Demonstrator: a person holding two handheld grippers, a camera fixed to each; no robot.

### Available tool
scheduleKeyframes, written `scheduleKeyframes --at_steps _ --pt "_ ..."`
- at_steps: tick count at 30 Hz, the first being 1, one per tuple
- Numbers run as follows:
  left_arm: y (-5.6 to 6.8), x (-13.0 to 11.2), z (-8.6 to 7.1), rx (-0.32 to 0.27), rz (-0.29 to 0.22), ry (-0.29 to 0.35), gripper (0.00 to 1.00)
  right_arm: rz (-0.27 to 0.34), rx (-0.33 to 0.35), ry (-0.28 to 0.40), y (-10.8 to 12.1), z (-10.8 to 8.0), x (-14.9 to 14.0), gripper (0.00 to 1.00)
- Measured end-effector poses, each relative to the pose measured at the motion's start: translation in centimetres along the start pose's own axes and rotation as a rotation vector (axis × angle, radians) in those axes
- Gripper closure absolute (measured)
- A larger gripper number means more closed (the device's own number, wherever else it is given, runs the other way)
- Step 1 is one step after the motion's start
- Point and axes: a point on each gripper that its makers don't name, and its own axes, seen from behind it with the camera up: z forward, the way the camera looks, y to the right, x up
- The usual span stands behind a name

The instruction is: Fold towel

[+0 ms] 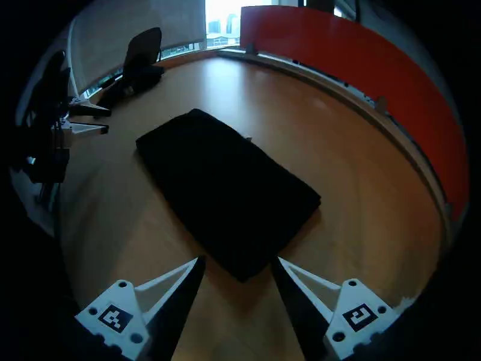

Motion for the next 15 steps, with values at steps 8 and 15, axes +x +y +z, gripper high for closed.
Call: scheduleKeyframes --at_steps 8,15 --pt "-0.3 -0.8 -0.7 0.014 -0.008 0.005 0.06 -0.005 0.009 -0.021 -0.2 -0.3 -0.4 0.34" --pt "-0.3 -1.3 -1.4 0.014 0.004 0.004 0.06 -0.009 0.005 -0.036 0.1 -0.5 -1.2 0.43"
